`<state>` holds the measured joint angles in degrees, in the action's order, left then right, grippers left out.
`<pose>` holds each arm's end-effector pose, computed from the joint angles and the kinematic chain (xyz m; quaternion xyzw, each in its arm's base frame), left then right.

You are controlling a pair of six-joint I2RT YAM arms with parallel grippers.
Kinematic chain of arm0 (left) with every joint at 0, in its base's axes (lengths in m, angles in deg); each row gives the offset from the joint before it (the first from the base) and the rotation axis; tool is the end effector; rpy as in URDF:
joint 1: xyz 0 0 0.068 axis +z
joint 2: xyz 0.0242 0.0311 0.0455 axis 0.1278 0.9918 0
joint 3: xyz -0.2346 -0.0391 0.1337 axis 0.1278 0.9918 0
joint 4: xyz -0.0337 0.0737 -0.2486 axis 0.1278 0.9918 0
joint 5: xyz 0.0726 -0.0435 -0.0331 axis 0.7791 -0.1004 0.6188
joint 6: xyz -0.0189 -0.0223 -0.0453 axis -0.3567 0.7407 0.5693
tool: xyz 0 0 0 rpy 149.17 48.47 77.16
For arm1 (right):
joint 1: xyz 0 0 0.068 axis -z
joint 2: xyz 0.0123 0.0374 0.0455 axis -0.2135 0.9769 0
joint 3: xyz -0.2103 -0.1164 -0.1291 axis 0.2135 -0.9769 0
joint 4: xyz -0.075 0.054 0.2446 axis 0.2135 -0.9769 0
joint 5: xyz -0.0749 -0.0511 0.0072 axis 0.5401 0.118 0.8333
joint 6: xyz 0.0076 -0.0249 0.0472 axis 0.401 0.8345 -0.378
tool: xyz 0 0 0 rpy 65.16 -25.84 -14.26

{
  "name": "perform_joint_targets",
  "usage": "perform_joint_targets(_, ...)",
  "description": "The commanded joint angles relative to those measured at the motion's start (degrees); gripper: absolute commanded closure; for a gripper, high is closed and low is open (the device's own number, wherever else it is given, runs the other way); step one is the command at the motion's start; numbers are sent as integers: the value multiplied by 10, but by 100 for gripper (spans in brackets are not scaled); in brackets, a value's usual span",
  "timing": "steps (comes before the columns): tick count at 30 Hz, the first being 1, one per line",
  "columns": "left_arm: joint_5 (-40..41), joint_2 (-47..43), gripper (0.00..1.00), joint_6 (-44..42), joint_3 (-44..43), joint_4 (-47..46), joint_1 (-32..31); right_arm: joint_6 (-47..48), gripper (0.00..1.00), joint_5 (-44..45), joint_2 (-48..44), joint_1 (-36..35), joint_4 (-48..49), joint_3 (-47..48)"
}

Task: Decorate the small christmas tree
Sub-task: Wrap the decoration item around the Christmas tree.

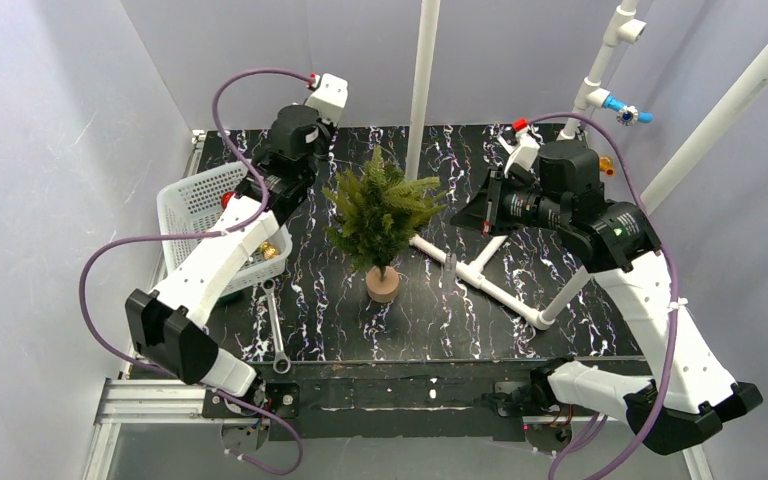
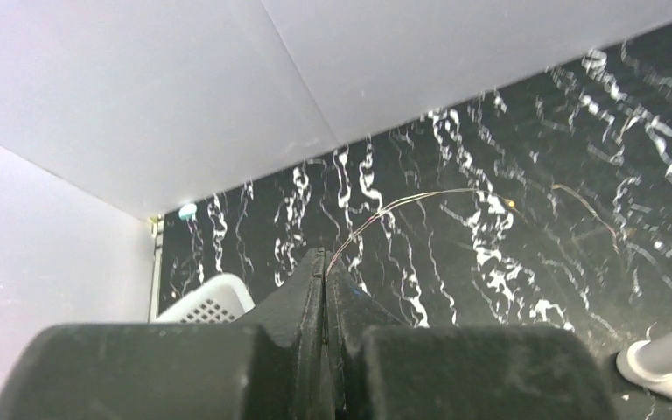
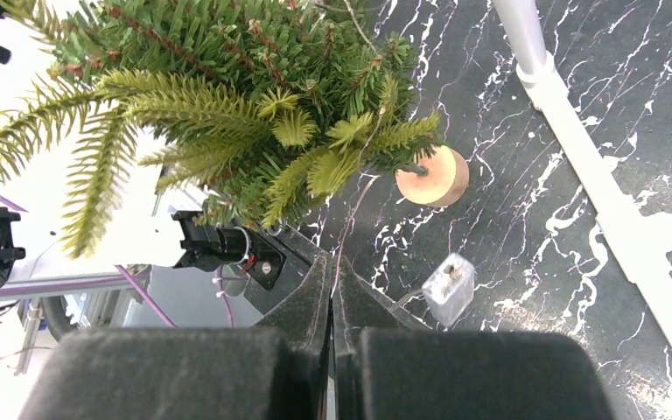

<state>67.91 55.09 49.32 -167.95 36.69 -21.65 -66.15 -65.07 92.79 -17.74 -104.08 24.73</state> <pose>0.3063 -0.1529 0.4777 0.0400 0.5570 0.0225 0.8292 0.1703 0.1114 0.4517 -0.0843 0.8360 0.3793 0.3876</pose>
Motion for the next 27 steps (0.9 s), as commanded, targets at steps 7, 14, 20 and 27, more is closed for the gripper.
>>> perform_joint_targets(7,-42,-82,100,-18,-55,-48,0,16,99,-33,-30,2,19,53)
perform_joint_targets(14,-80,-126,100,18,-95,-73,-1,24,99,-65,-49,2,46,79)
perform_joint_targets(20,-119,-133,100,131,-136,-67,-1,32,99,-47,-70,2,48,111)
perform_joint_targets(27,-115,-162,100,112,-145,-98,-1,42,99,-25,-96,2,34,149)
